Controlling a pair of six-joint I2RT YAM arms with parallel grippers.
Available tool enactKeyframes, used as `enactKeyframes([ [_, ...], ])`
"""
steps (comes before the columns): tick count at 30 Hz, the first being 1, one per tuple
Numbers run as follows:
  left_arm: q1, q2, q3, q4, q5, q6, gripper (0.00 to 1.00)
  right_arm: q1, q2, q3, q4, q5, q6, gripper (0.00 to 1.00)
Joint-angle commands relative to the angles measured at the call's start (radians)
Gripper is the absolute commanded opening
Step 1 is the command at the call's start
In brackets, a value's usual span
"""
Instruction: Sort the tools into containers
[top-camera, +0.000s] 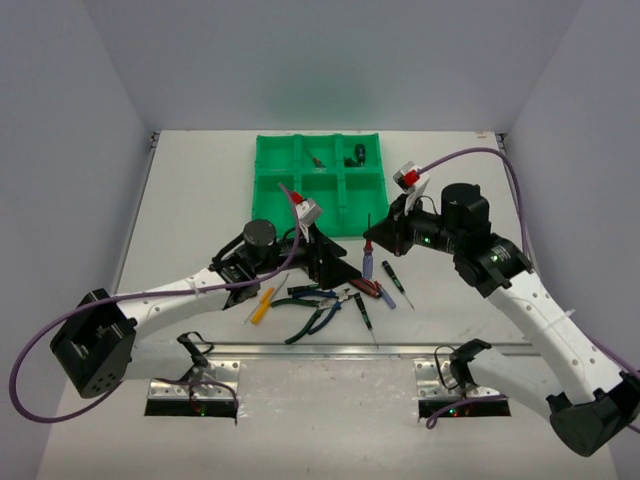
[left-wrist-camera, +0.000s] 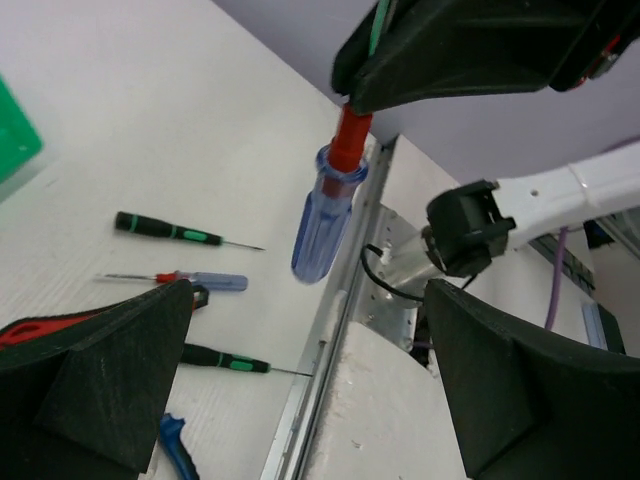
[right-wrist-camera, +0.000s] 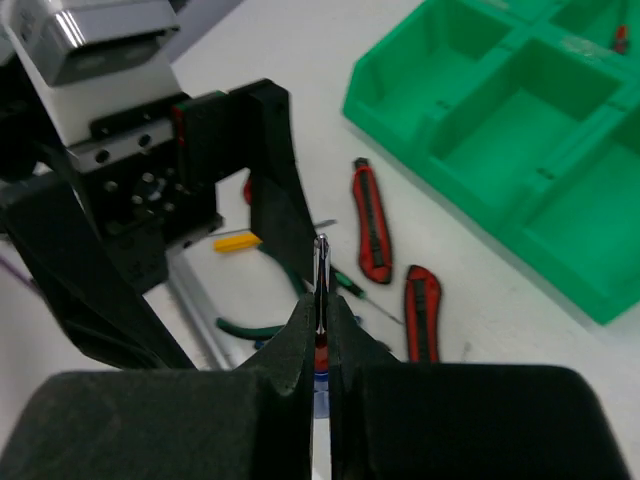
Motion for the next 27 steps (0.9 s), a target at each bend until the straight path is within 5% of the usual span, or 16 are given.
enactKeyframes([
  [1,-0.042,0.015,0.057,0.203,0.092,0.06,0.98,-0.002,0.051,0.06,0.112,-0.296,0.2,0.0],
  [9,-0.051,0.082,0.132,0.152,0.101,0.089,0.74,-0.001,0.059,0.047,0.159,-0.361,0.25,0.0],
  [13,-0.063,0.12,0.157,0.145,0.119,0.091,0.09,-0.001,0.056,0.046,0.18,-0.355,0.26,0.0],
  [15,-0.063,0.114,0.166,0.107,0.09,0.103,0.0,-0.003,0.049,0.047,0.173,-0.317,0.25,0.02],
  [17,-0.064,0.103,0.173,0.068,0.038,0.112,0.0,-0.006,0.038,0.048,0.16,-0.262,0.24,0.15],
  [19,-0.062,0.097,0.19,0.033,-0.059,0.114,0.0,-0.009,0.022,0.048,0.144,-0.213,0.234,0.41],
  [20,-0.061,0.102,0.217,-0.042,-0.156,0.112,0.0,-0.01,0.006,0.048,0.104,-0.116,0.222,0.79],
  [21,-0.057,0.116,0.257,-0.117,-0.253,0.104,0.0,-0.011,-0.016,0.044,0.073,-0.01,0.208,0.98],
  [25,0.023,0.231,0.46,-0.38,-0.61,-0.019,0.0,-0.012,-0.13,-0.005,0.019,0.425,0.167,0.99],
  [27,0.128,0.313,0.572,-0.447,-0.64,-0.108,0.0,-0.011,-0.205,-0.045,0.018,0.655,0.16,0.99],
])
